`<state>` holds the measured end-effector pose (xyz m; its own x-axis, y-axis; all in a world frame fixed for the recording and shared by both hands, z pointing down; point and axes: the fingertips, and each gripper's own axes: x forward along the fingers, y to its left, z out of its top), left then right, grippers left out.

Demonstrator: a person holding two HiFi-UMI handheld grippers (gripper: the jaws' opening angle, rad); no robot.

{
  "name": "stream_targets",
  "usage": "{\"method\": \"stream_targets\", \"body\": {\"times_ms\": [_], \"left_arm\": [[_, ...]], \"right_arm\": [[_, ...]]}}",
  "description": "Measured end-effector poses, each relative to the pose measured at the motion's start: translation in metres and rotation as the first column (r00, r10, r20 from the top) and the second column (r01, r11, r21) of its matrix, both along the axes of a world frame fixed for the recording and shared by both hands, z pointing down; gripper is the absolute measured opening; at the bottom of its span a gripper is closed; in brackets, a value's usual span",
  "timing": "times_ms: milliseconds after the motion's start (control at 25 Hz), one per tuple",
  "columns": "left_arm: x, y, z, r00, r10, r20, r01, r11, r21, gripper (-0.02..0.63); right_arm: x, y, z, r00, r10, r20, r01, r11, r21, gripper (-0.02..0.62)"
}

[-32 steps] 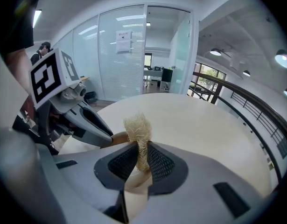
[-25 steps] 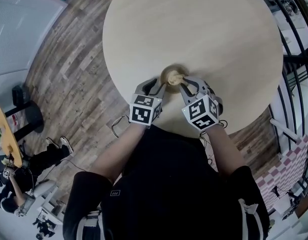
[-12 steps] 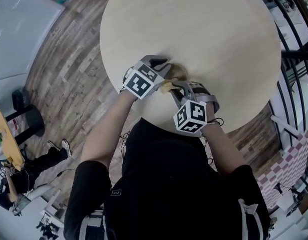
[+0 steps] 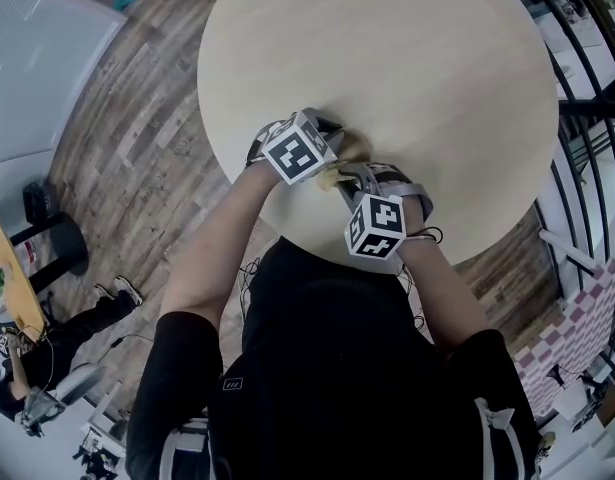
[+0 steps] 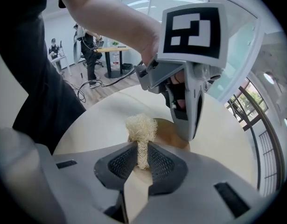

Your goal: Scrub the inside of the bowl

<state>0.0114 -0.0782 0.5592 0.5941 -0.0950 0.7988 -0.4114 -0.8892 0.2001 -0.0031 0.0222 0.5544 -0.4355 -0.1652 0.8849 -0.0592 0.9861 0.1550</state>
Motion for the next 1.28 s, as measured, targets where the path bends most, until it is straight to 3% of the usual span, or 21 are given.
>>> {"method": "stream_targets", "body": {"times_ms": [160,360,680,800,1000,1120,1280], "left_arm": [[-0.001,-0.001,-0.001,0.997,-0.071,-0.007,0.071,0.997,-0.023,0.021],[-0.006,0.004,-0.001,0.99,-0.143,0.003,0.143,0.989,-0.027,0.021],[-0.033,0.018,0.0,0.962,-0.275,-0.002,0.273,0.957,-0.098,0.015],[-0.039,0.021,0.0,0.927,-0.374,-0.025,0.366,0.919,-0.144,0.017],[-0.046,0.021,0.0,0.822,-0.563,-0.084,0.544,0.821,-0.173,0.017],[-0.049,0.024,0.001,0.801,-0.593,-0.086,0.576,0.801,-0.164,0.017],[-0.045,0.03,0.002,0.795,-0.6,-0.093,0.585,0.797,-0.15,0.018]], "right_arm": [[-0.003,-0.006,0.007,0.999,-0.041,-0.004,0.041,0.999,0.0,0.074],[-0.011,-0.011,0.012,1.0,-0.026,-0.004,0.026,1.0,-0.011,0.074],[-0.007,-0.038,0.014,0.995,0.092,-0.029,-0.09,0.994,0.065,0.074],[0.003,-0.047,0.006,0.99,0.136,-0.026,-0.133,0.987,0.092,0.074],[0.01,-0.035,-0.022,0.996,0.093,0.012,-0.093,0.991,0.093,0.074],[0.003,-0.013,-0.022,1.0,0.011,0.008,-0.011,0.999,0.044,0.074],[-0.004,0.009,-0.004,0.999,-0.041,-0.024,0.041,0.999,0.002,0.074]]}}
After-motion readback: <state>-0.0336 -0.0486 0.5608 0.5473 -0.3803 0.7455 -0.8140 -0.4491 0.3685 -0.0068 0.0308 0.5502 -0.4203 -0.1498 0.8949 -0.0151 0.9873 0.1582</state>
